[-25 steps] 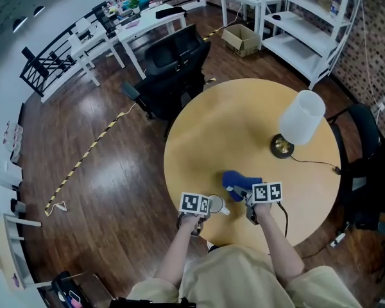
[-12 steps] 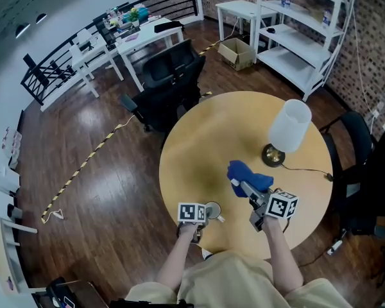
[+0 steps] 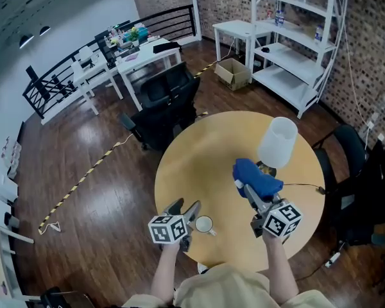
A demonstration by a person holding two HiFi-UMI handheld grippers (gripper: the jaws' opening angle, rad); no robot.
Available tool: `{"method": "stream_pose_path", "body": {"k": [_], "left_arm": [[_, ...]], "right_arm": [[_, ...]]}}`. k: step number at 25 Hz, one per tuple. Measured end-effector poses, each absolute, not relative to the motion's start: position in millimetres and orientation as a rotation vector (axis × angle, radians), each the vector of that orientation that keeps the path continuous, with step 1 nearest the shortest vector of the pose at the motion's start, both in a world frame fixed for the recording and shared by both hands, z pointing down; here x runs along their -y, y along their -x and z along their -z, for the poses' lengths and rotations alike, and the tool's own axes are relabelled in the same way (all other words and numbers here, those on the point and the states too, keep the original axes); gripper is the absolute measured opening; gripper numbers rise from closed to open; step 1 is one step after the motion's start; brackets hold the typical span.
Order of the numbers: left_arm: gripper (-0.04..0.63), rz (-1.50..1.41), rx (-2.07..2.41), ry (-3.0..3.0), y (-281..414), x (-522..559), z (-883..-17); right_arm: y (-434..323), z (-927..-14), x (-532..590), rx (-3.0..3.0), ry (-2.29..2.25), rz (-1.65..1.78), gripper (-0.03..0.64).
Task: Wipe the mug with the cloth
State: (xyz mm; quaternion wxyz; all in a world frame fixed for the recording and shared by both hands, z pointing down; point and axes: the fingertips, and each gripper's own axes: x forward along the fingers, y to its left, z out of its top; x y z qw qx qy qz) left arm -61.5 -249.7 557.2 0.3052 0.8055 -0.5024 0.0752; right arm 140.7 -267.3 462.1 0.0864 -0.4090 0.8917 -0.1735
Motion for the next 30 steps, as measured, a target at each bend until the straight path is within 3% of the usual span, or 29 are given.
{"method": "stream_pose_path", "body": {"k": [10,19,30], "left_arm": [[0.299,-0.166,1.928,-2.310,58.1,269.1,-440.5],[0.342,-0.007,1.941,-2.354,45.8,260.6,-411.3],[0.380,-0.078,1.952,-2.426,30.0,255.6,-400.0]], "right_arm": [[-163.0,-400.6,254.6,-2.732,1.520,-0.055,0.109],[-190.2,-391.5,251.2,-2.596,1.780,-0.086,0.094],[-175.4,-393.2,245.7,-2.648,1.745,-0.064,0.087]]}}
